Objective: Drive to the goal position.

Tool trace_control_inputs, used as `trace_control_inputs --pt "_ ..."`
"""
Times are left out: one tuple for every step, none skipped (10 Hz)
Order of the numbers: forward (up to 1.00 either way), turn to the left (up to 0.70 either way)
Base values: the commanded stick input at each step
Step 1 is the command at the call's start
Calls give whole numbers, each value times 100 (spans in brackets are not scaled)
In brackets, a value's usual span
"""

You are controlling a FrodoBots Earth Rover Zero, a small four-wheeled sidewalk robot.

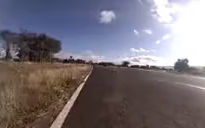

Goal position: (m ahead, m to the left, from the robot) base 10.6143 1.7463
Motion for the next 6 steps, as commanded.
trace_control_inputs --pt "0 0" --pt "0 0" --pt "0 0" --pt "0 0" --pt "0 0" --pt "23 0"
